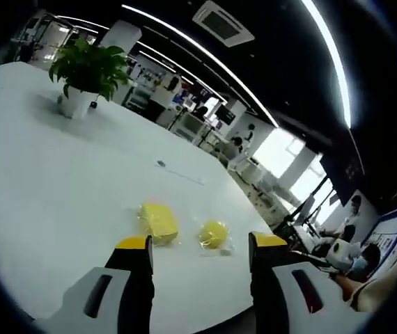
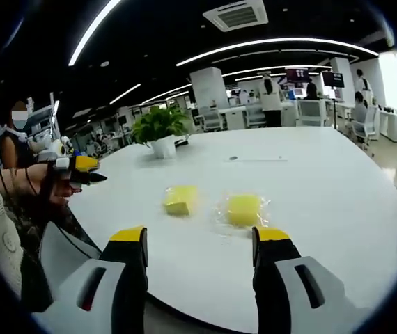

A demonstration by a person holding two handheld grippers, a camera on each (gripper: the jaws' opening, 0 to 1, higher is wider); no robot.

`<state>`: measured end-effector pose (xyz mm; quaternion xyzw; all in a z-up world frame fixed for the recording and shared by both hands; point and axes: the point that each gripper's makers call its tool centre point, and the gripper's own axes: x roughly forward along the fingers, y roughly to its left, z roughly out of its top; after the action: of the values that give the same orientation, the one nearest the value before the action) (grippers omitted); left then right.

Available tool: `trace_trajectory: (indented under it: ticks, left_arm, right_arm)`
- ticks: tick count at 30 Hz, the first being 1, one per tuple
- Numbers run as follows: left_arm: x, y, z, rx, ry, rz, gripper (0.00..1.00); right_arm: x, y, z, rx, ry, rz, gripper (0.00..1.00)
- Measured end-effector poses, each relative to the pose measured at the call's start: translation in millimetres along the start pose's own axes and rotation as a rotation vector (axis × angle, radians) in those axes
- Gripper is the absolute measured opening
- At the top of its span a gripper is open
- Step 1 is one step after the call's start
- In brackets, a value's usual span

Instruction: Compare the silicone blocks by pressing each to a similar depth, holding the contact briefly, and releasing to observe deformation and rebound differences across the visible hardness samples.

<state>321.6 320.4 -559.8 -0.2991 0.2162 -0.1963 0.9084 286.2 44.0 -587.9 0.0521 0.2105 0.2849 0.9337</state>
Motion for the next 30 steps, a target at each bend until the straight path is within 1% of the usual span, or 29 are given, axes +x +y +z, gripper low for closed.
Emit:
trace_trajectory:
  ticks: [8, 11, 15, 16, 20, 22, 23, 25, 30]
  left_arm:
    - [22, 10.0, 5.6, -0.063, -0.007, 0.016, 0.57]
    - [30, 15.5, 6.1, -0.075, -0.004, 0.027, 0.57]
    - [39, 23.7, 6.5, -0.122, -0.005, 0.04, 0.58]
    - [44, 28.6, 7.2, -0.138, -0.008, 0.052, 0.59]
    - [56, 37.0, 6.0, -0.135, 0.004, 0.064, 0.6]
    - [63, 41.4, 4.7, -0.169, 0.011, 0.063, 0.59]
    - [68, 44.3, 5.9, -0.18, 0.005, 0.061, 0.59]
    - [72, 46.9, 5.4, -0.184, 0.01, 0.061, 0.58]
    - [91, 60.3, 3.5, -0.197, 0.027, 0.068, 0.58]
  right_arm:
    - [10, -5, -2.1, 0.002, 0.029, 0.008, 0.59]
    - [13, -6, -7.1, 0.009, 0.047, 0.01, 0.6]
    - [15, -8, -10.4, 0.02, 0.059, 0.009, 0.61]
    - [16, -8, -11.4, 0.026, 0.065, 0.009, 0.62]
    - [19, -11, -13.5, 0.037, 0.078, 0.007, 0.63]
    - [20, -13, -15.4, 0.042, 0.085, 0.004, 0.63]
    - [21, -13, -16.3, 0.043, 0.088, 0.003, 0.63]
    - [22, -15, -18.9, 0.046, 0.098, -0.001, 0.63]
    - [22, -16, -22.2, 0.051, 0.112, -0.008, 0.62]
